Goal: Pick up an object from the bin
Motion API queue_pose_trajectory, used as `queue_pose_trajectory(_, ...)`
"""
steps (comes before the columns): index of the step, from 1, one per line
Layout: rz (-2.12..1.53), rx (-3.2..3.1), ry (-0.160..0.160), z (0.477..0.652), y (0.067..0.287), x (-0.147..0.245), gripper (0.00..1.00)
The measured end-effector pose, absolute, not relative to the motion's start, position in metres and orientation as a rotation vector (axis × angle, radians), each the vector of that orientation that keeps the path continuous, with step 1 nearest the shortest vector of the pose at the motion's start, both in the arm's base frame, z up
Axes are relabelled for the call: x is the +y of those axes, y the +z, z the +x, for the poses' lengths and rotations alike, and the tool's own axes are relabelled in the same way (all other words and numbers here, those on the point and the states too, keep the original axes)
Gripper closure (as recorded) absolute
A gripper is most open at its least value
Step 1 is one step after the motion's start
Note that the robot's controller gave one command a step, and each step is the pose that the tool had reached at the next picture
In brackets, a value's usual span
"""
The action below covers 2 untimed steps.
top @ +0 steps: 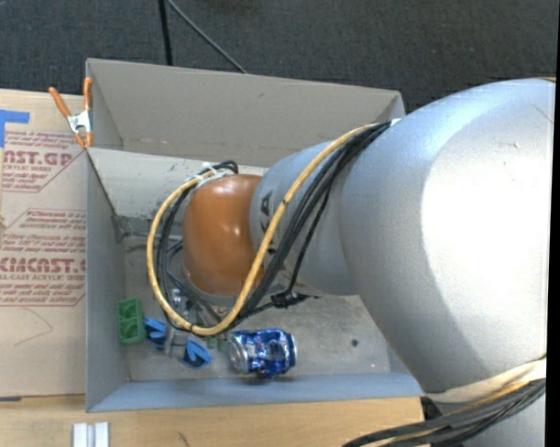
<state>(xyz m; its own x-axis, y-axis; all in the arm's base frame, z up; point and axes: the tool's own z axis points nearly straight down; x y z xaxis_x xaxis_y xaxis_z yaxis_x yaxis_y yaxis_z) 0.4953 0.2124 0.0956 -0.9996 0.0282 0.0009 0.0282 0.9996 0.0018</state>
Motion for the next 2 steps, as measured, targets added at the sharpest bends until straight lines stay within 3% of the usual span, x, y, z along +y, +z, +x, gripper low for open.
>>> queue_pose_trajectory(1,-0.034,-3.15,-0.01,0.5054,0.2159,0.2262,1.0)
queue_pose_trajectory(2,-0.035,-3.143,-0.003,0.5037,0.2108,0.2251,0.0)
